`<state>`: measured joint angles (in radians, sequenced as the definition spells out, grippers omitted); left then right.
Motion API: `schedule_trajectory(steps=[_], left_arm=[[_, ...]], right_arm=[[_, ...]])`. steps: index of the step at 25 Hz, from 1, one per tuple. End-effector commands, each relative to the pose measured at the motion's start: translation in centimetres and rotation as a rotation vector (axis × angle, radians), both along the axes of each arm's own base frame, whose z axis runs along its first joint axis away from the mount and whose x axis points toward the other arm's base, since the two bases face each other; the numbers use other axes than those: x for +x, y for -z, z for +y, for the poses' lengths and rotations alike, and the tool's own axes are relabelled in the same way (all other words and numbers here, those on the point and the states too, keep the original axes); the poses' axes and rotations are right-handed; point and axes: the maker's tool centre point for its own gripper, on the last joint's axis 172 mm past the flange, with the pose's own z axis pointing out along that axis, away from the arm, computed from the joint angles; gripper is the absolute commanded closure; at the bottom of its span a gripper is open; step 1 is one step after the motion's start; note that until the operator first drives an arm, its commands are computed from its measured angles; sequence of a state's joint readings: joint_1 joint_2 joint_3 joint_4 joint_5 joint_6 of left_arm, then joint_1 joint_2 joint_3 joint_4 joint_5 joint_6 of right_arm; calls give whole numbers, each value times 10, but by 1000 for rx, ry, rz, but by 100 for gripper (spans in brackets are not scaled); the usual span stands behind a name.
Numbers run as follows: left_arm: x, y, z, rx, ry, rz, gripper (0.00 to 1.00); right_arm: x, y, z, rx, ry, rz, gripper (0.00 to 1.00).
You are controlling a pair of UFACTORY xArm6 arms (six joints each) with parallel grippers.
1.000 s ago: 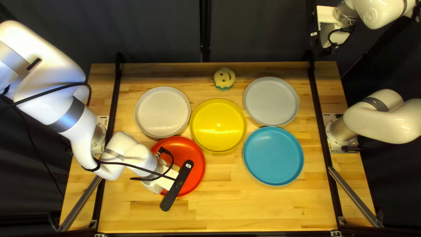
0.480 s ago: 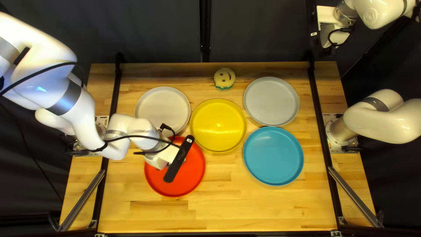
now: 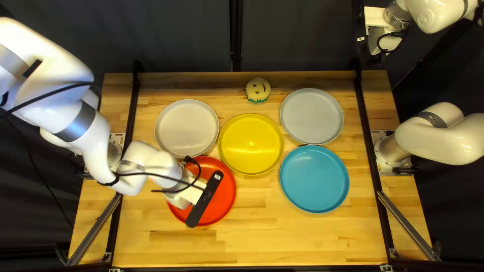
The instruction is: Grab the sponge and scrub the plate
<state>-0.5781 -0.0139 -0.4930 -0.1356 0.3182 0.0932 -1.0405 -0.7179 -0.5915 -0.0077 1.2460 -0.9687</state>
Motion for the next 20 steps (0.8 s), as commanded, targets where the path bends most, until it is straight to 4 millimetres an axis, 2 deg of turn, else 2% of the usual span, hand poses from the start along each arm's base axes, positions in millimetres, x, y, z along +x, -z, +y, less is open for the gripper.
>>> schedule_trajectory(steps=[1,5,9,13,17,20], left_arm=[[4,3,4,-2,10,0,100],[12,3,23,-1,10,2,100],[24,-2,55,-4,3,-2,100],[38,-3,73,-5,3,-4,100],[49,-2,76,-5,11,-8,100],[45,2,64,-5,21,-9,100]], right_arm=[[0,0,0,0,0,0,0],[0,0,0,0,0,0,0],[0,0,0,0,0,0,0],[0,0,0,0,0,0,0],[0,0,0,0,0,0,0],[0,0,0,0,0,0,0]])
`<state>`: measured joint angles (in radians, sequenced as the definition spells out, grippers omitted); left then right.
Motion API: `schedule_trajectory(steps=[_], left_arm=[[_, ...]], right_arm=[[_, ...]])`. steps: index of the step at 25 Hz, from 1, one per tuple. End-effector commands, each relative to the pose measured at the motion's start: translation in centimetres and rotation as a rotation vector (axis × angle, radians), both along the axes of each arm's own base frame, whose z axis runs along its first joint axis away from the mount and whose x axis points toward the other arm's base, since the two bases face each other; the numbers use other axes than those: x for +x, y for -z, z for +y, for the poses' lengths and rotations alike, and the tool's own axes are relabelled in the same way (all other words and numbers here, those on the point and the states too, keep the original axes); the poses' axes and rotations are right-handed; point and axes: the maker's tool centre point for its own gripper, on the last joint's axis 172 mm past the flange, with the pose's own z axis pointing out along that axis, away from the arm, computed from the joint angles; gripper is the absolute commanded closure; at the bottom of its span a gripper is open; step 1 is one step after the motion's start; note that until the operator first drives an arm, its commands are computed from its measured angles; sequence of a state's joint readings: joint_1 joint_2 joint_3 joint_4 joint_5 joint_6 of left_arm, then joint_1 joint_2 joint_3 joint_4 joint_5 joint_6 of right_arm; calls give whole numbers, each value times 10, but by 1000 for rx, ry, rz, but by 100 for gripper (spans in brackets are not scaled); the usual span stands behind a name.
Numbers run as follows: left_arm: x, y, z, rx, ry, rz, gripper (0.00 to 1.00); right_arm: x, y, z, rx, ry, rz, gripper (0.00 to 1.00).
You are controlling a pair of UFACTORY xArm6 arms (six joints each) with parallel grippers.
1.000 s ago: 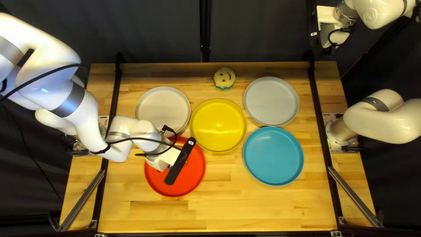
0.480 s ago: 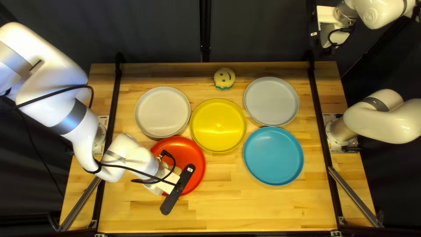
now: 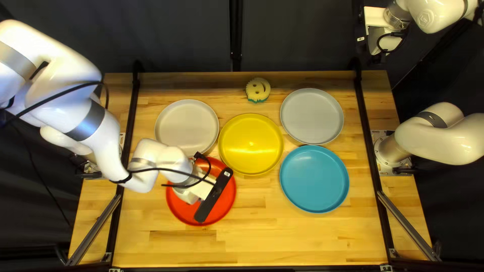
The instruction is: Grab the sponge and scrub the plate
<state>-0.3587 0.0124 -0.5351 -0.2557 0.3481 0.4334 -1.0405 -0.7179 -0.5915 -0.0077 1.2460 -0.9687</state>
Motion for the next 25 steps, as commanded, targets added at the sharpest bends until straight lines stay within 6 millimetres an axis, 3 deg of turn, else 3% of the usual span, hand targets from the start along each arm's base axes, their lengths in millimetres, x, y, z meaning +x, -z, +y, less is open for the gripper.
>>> schedule_trajectory(steps=[1,8,14,17,25], left_arm=[[-7,4,-14,-1,10,-1,100],[-43,6,-50,2,7,17,100],[-58,6,-67,7,-3,28,100],[-51,6,-67,7,-1,27,100],[-7,5,-54,13,20,4,100]], right_arm=[[0,0,0,0,0,0,0],[0,0,0,0,0,0,0],[0,0,0,0,0,0,0],[0,0,0,0,0,0,0],[0,0,0,0,0,0,0]])
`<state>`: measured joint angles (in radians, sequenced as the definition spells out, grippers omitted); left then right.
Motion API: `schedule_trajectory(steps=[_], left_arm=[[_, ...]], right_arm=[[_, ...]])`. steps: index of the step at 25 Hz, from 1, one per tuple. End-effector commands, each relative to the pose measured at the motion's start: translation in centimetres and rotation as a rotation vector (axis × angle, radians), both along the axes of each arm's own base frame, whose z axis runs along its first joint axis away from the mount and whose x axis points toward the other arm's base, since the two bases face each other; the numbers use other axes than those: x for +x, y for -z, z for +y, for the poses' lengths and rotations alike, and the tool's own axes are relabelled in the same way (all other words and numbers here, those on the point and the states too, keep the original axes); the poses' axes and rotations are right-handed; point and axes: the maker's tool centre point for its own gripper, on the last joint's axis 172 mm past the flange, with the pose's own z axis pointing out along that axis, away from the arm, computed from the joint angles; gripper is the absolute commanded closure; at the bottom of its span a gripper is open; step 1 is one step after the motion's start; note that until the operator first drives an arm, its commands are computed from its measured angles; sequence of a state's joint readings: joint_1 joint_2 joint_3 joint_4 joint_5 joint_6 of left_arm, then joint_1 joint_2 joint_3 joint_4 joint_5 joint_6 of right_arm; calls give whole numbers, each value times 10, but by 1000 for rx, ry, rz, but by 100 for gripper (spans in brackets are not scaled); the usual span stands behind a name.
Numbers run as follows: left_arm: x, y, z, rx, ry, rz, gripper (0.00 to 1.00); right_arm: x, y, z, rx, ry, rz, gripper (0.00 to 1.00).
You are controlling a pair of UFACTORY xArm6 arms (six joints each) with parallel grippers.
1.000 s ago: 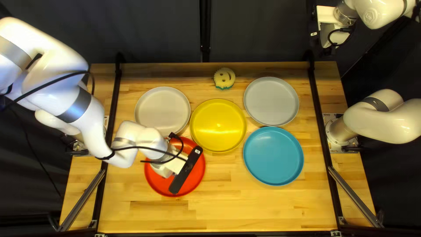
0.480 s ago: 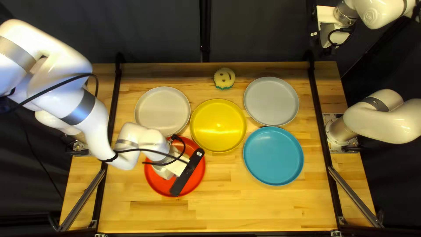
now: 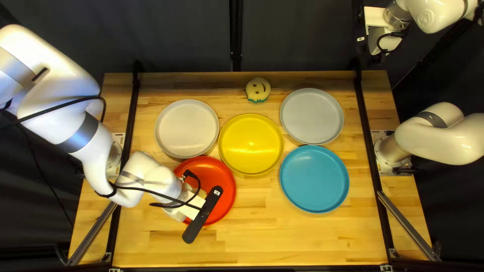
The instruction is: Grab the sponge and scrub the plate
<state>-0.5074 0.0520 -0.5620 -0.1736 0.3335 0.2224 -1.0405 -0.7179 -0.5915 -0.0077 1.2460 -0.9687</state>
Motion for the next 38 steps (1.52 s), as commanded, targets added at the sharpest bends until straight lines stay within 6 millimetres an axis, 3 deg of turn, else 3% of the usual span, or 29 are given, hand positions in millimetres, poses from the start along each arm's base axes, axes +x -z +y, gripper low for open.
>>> schedule_trajectory(steps=[1,7,20,24,27,38], left_arm=[[16,-1,5,5,13,-9,100],[20,-3,6,13,21,-14,100],[-60,1,-1,-7,-61,4,100],[-71,3,-2,-14,-76,13,100],[-59,4,0,-15,-75,14,100],[15,1,41,-1,-37,-14,100]], right_arm=[[0,0,0,0,0,0,0],[0,0,0,0,0,0,0],[0,0,0,0,0,0,0],[0,0,0,0,0,0,0],[0,0,0,0,0,0,0],[0,0,0,0,0,0,0]])
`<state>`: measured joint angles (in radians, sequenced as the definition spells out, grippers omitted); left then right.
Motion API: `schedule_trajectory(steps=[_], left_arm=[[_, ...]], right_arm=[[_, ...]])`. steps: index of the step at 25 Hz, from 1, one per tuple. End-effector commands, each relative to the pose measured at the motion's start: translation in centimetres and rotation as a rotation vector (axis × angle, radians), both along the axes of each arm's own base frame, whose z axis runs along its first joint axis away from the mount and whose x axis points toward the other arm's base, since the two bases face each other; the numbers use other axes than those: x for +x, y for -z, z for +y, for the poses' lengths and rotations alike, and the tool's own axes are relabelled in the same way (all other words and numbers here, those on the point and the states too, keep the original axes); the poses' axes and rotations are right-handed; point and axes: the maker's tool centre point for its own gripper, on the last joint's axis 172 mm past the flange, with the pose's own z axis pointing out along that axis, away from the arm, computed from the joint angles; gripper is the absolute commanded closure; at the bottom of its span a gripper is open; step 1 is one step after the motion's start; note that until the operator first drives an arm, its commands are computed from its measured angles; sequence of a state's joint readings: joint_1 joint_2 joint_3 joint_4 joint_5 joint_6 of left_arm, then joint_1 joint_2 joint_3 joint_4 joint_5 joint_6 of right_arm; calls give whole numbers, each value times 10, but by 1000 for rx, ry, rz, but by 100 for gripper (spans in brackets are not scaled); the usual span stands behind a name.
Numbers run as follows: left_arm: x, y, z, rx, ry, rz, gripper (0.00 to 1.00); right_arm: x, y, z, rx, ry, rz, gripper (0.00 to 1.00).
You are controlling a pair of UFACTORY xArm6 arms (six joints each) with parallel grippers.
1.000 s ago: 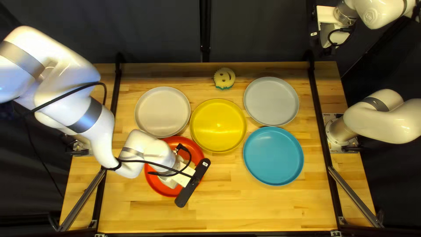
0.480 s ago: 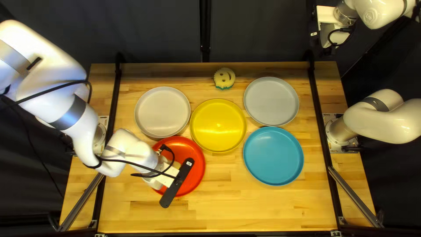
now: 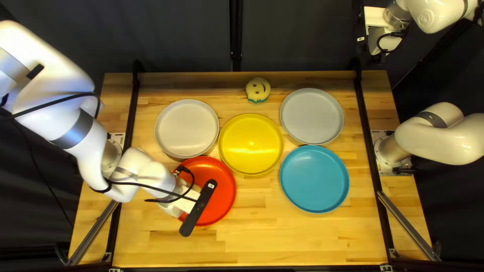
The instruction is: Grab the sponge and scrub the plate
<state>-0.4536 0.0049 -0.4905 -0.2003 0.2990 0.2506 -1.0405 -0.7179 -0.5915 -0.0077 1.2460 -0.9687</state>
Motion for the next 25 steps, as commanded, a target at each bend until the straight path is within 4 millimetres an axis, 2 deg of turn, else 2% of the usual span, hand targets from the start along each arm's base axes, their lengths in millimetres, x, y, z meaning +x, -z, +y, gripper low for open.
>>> schedule_trajectory(steps=[1,4,15,18,22,25], left_arm=[[21,-1,14,6,18,-6,100],[23,0,21,7,23,-6,100],[-48,5,16,-13,-23,23,100],[-60,5,14,-18,-37,30,100],[-61,4,16,-21,-48,35,100],[-46,-1,26,-18,-49,29,100]], right_arm=[[0,0,0,0,0,0,0],[0,0,0,0,0,0,0],[0,0,0,0,0,0,0],[0,0,0,0,0,0,0],[0,0,0,0,0,0,0],[0,0,0,0,0,0,0]])
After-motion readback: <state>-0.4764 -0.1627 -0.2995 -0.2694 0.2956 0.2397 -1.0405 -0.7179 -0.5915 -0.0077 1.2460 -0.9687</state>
